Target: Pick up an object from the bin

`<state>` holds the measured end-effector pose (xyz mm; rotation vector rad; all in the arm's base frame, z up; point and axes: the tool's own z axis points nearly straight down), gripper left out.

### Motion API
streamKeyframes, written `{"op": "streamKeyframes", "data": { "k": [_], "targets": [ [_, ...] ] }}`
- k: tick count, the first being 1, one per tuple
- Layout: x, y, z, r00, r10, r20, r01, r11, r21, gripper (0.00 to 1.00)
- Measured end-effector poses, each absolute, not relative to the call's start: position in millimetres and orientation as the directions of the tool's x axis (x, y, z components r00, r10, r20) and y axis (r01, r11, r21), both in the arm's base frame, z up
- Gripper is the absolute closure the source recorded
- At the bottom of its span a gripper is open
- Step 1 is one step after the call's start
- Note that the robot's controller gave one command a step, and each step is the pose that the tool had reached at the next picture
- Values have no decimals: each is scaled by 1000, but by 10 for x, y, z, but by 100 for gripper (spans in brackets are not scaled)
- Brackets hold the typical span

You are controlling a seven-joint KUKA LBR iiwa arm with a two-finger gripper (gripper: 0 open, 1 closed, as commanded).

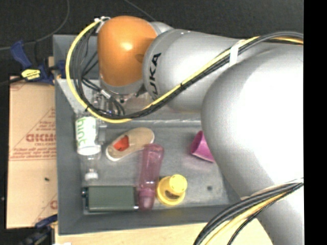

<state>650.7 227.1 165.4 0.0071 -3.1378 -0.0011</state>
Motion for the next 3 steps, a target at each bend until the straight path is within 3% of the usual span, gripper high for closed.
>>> {"op": "streamKeyframes", "data": {
  "k": [1,2,3],
  "targets": [
    [6523,2260,1711,-1000,0,-3,0,1000,2,0],
    [6502,2158,2496,-1000,-25,0,-25,1000,1,0],
    [6485,1813,1775,-996,-90,-1,-90,996,0,0]
  ]
}}
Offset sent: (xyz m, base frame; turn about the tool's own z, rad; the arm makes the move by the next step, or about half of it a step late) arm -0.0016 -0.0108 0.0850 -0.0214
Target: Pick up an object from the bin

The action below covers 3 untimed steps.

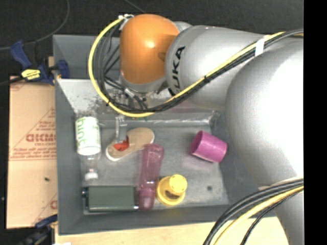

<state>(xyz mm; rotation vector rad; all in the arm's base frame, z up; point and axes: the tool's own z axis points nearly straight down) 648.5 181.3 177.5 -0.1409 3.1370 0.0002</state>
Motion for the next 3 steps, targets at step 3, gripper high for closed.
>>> {"op": "streamKeyframes", "data": {
  "k": [3],
  "targets": [
    [6496,1445,1958,-997,-82,-2,-82,997,1,0]
  ]
}}
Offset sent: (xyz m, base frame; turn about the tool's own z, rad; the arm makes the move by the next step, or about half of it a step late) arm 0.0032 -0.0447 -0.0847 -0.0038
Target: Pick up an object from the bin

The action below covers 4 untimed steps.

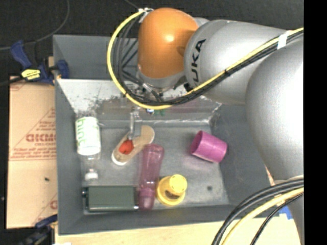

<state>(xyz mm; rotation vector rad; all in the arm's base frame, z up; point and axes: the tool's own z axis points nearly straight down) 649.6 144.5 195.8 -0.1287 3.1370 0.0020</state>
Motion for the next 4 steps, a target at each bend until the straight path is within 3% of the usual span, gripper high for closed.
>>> {"op": "streamKeyframes", "data": {
  "k": [1,2,3,4],
  "targets": [
    [6319,917,1312,-920,-392,-12,-392,920,-4,0],
    [6161,857,924,-920,-393,-16,-393,920,-4,0],
    [6274,1141,720,-905,-424,-20,-424,906,-4,100],
    [6272,1141,718,-906,-423,-19,-423,906,-3,100]
  ]
}}
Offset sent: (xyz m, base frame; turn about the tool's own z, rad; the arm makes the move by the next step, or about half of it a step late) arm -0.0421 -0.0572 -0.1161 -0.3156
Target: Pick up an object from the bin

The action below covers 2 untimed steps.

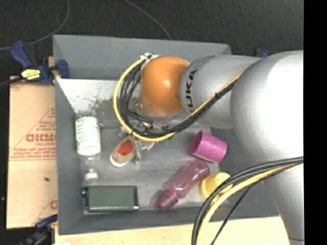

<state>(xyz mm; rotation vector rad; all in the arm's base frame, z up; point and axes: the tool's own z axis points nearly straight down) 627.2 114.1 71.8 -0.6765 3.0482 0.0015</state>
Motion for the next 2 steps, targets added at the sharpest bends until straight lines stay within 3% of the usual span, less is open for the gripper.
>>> {"op": "streamKeyframes", "data": {
  "k": [2],
  "targets": [
    [6372,1035,716,-889,-456,-26,-456,890,-6,100]
  ]
}}
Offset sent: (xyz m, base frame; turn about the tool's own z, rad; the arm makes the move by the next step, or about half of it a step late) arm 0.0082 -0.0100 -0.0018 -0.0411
